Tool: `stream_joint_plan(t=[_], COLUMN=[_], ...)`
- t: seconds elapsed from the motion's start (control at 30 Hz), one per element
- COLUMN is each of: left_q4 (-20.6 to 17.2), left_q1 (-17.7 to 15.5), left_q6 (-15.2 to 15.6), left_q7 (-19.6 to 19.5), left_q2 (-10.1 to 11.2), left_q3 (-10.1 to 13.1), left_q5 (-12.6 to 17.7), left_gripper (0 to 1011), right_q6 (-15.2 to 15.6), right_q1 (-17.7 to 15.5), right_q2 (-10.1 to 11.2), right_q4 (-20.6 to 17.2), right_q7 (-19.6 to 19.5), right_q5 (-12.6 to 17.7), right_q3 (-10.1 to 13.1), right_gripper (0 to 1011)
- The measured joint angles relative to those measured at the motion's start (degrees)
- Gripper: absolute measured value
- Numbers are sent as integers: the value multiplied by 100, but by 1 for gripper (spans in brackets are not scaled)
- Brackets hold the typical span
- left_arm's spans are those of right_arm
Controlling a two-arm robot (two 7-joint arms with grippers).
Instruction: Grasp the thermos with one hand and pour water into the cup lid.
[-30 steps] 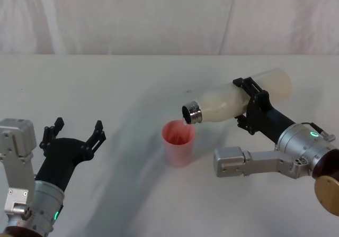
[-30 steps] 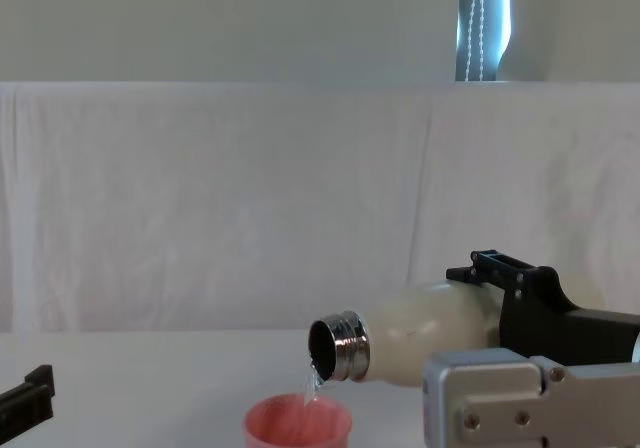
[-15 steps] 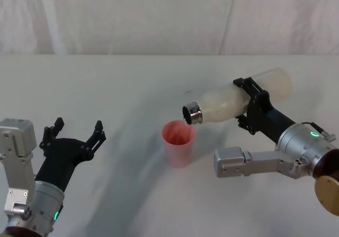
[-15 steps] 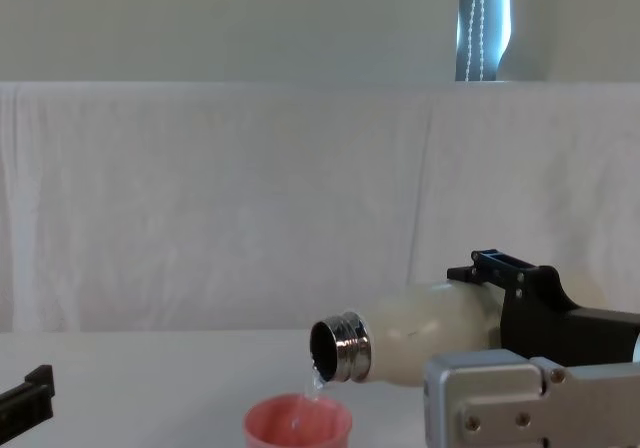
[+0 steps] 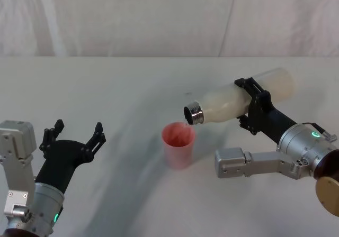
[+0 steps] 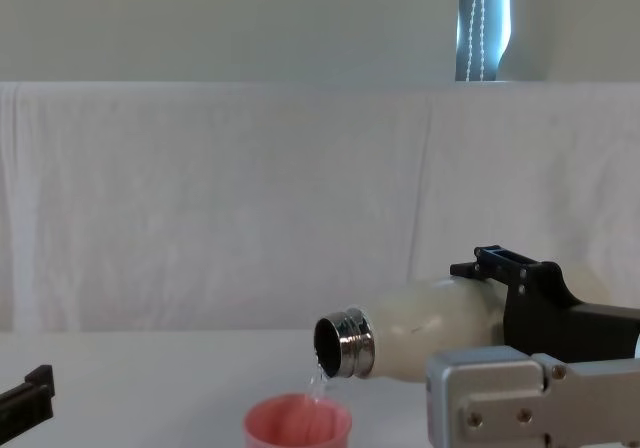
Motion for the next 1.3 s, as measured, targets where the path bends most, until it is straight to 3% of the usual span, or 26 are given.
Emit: stream_joint_plan(t=[1.3], left_q4=[0], left_q1=[0], left_q6=[0], left_q7=[0], left_q2=[0], left_q3=[0], left_q5=[0], left_gripper=[1001], right_q6=[-29], right_q1=[3], right_q2=[-1], right_q4=[5], right_q7=[-32], right_q5=[18], right_q3=[-16], right_gripper=[951])
